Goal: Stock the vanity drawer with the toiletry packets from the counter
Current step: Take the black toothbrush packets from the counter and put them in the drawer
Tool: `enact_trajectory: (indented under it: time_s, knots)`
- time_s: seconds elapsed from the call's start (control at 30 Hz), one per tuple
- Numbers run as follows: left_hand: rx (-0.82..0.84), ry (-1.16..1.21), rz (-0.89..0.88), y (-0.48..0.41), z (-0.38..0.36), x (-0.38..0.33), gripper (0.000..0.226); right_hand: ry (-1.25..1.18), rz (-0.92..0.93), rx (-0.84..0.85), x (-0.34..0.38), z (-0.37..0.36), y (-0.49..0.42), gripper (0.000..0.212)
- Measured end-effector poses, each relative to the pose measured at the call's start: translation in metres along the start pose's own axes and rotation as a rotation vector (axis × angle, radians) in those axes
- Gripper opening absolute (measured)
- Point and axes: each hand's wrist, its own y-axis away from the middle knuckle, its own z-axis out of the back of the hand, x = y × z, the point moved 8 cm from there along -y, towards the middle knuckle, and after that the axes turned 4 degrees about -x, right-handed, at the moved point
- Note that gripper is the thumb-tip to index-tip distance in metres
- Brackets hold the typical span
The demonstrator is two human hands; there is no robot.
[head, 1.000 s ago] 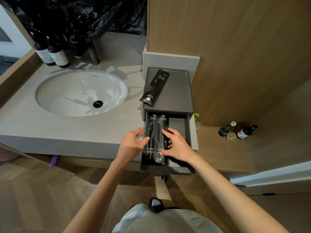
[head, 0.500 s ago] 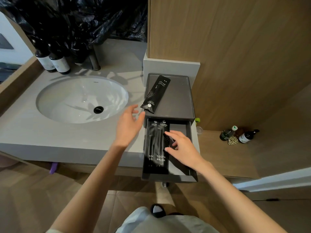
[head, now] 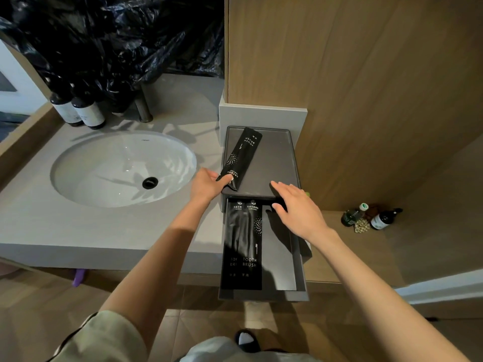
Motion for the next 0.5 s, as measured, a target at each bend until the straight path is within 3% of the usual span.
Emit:
enact_trajectory:
  time_s: [0.27, 0.43, 0.5]
  knots:
    - [0.010, 0.324, 0.056, 0.003, 0.012, 0.005, 0.008, 0.017, 0.000, -0.006, -0.003, 0.000, -0.001, 0.057]
    - [-0.123, 0.459, -0.032, 0.013, 0.050, -0.004, 0.007, -0.067, -0.002, 0.050, -0.008, 0.006, -0.002, 0.060]
    - [-0.167, 0.442, -0.118, 0.022, 0.067, -0.016, 0.004, -0.171, 0.012, -0.012, -0.004, 0.020, 0.000, 0.059]
